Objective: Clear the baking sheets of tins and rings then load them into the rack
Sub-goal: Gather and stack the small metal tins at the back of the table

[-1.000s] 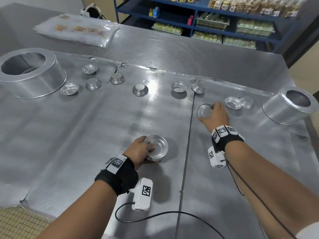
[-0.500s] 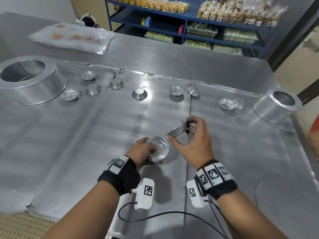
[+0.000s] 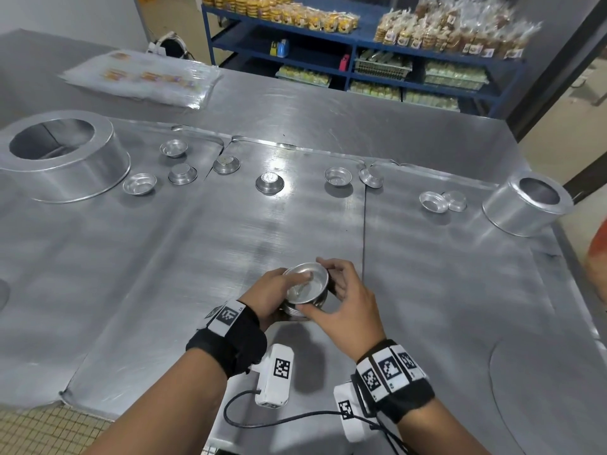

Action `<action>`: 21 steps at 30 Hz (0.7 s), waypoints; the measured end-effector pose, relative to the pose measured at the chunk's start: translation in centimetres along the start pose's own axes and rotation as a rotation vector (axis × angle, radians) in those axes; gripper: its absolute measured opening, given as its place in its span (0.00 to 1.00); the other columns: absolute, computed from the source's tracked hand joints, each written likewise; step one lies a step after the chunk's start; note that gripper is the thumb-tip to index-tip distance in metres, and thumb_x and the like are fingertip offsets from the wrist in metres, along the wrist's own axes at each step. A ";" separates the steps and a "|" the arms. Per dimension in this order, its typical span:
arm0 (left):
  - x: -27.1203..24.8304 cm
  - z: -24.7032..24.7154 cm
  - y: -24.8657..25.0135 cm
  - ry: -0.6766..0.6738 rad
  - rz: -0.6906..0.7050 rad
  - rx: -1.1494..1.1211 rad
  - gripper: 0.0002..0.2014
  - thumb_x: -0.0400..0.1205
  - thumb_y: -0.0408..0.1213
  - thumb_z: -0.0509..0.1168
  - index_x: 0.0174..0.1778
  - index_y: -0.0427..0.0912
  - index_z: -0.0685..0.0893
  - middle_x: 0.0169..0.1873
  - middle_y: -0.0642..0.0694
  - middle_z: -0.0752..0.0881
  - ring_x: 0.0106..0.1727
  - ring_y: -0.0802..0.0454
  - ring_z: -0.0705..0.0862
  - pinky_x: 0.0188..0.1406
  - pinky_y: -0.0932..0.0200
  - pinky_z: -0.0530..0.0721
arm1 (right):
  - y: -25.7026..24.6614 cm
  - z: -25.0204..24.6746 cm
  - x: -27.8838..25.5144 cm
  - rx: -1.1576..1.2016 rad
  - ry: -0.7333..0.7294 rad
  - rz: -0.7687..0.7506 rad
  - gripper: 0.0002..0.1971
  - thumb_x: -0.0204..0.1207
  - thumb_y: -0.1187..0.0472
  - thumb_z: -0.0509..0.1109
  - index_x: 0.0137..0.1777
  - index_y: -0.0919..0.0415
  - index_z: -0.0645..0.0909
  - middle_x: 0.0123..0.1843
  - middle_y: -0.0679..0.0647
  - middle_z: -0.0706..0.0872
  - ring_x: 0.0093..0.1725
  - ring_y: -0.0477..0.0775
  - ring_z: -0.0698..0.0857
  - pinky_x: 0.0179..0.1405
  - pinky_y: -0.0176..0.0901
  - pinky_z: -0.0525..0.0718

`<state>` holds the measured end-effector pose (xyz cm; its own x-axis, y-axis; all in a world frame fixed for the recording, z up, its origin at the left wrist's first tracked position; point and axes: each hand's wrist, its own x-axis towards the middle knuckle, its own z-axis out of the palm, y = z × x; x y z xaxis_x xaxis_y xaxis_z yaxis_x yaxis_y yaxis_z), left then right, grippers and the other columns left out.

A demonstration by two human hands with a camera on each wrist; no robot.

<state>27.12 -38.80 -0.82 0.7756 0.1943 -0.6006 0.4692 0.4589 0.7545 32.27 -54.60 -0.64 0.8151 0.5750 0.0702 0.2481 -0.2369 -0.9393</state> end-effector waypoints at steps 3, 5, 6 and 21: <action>0.0 -0.6 -0.7 0.012 0.019 0.044 0.18 0.80 0.33 0.70 0.66 0.34 0.82 0.55 0.30 0.89 0.50 0.37 0.90 0.48 0.44 0.88 | 0.7 0.1 0.0 0.008 -0.037 0.061 0.38 0.55 0.55 0.89 0.64 0.46 0.75 0.65 0.37 0.86 0.65 0.35 0.84 0.70 0.46 0.82; 0.0 -0.8 -1.0 0.013 0.022 0.051 0.18 0.79 0.32 0.69 0.66 0.36 0.83 0.56 0.30 0.89 0.53 0.36 0.89 0.49 0.43 0.88 | 1.1 0.1 0.0 0.016 -0.065 0.098 0.38 0.54 0.55 0.90 0.64 0.46 0.76 0.66 0.37 0.86 0.66 0.36 0.84 0.71 0.48 0.82; 0.0 -0.9 -1.1 0.015 0.024 0.057 0.16 0.81 0.31 0.68 0.65 0.36 0.83 0.54 0.31 0.90 0.52 0.37 0.89 0.48 0.45 0.88 | 1.3 0.2 0.0 0.015 -0.083 0.108 0.39 0.54 0.55 0.90 0.65 0.47 0.75 0.67 0.37 0.85 0.66 0.37 0.84 0.71 0.49 0.81; -0.6 -1.6 -1.9 -0.019 0.036 0.033 0.12 0.86 0.30 0.64 0.64 0.30 0.82 0.50 0.31 0.88 0.49 0.35 0.89 0.51 0.30 0.88 | 2.2 0.3 0.4 0.048 -0.030 0.281 0.19 0.66 0.46 0.81 0.56 0.45 0.88 0.54 0.48 0.91 0.54 0.47 0.91 0.49 0.56 0.92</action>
<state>25.09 -38.37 -2.34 0.7996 0.1937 -0.5684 0.4548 0.4228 0.7839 32.97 -54.70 -2.81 0.8324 0.5150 -0.2047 -0.0114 -0.3534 -0.9354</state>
